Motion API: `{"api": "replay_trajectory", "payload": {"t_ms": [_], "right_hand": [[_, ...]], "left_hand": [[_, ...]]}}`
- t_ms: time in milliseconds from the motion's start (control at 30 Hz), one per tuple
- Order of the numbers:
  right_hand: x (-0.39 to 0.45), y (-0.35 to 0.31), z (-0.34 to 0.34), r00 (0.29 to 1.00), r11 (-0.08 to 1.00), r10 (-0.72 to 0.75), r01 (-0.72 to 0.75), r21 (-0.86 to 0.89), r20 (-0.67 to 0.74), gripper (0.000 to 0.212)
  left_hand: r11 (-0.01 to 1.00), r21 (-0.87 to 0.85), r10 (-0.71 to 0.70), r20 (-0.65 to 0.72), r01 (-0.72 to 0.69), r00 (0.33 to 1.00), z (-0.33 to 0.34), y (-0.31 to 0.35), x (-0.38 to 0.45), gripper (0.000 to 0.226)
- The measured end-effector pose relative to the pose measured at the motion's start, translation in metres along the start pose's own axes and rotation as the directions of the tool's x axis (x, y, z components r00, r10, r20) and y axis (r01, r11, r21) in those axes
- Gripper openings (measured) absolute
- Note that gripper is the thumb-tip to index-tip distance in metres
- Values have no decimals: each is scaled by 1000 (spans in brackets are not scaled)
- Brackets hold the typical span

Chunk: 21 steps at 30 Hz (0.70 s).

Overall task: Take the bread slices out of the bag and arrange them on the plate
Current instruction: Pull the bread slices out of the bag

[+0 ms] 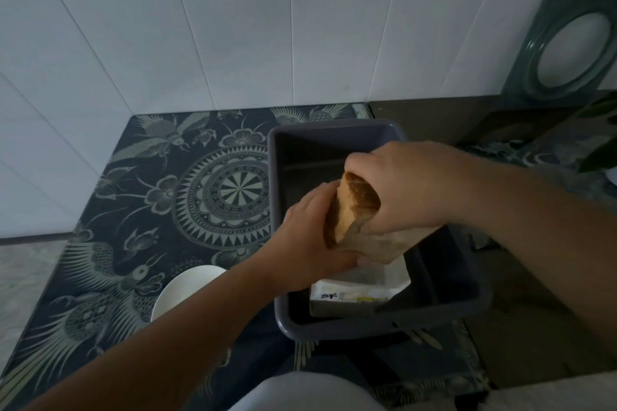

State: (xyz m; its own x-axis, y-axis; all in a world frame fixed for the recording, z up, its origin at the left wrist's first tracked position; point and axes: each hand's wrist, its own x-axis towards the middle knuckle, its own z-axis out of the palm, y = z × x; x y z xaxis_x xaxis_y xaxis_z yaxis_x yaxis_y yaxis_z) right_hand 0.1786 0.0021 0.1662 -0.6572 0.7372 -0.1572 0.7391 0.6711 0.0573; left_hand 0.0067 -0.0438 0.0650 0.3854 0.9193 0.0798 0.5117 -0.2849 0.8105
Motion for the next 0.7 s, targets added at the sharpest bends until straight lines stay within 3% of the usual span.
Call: {"api": "replay_trajectory", "payload": {"t_ms": [167,333,400,467,533,600,633,700], "right_hand": [[12,0,-43,995,999,-7,3,41,100,60],[24,4,-69,987,994,-15,-2,106,161,76],[19,10,-75,985,978,10,-46,203,174,93],[5,19,-72,994,914,59,-91,395,93,103],[-11,25,-54,972,742,202,-74,667,-118,92],[-23,22,-22,864,486,423,38,873,-273,74],[-26,17,-5,819,362,504,89,928,-275,69],[-27,-3,27,828,125,533,126,984,-173,77]], "left_hand": [[973,-226,-65,-82,45,995,-13,9,7,66],[877,-480,-85,-86,34,993,-26,18,8,57],[819,-571,-104,-61,51,993,-30,18,7,57],[784,-616,-130,-40,78,991,-33,15,3,59],[748,-656,-156,-31,98,987,-34,11,-2,61],[713,-691,-187,-30,115,982,-35,6,-10,65],[699,-704,-198,-28,121,980,-36,4,-14,67],[668,-734,-207,-18,127,978,-39,-2,-23,67]]}}
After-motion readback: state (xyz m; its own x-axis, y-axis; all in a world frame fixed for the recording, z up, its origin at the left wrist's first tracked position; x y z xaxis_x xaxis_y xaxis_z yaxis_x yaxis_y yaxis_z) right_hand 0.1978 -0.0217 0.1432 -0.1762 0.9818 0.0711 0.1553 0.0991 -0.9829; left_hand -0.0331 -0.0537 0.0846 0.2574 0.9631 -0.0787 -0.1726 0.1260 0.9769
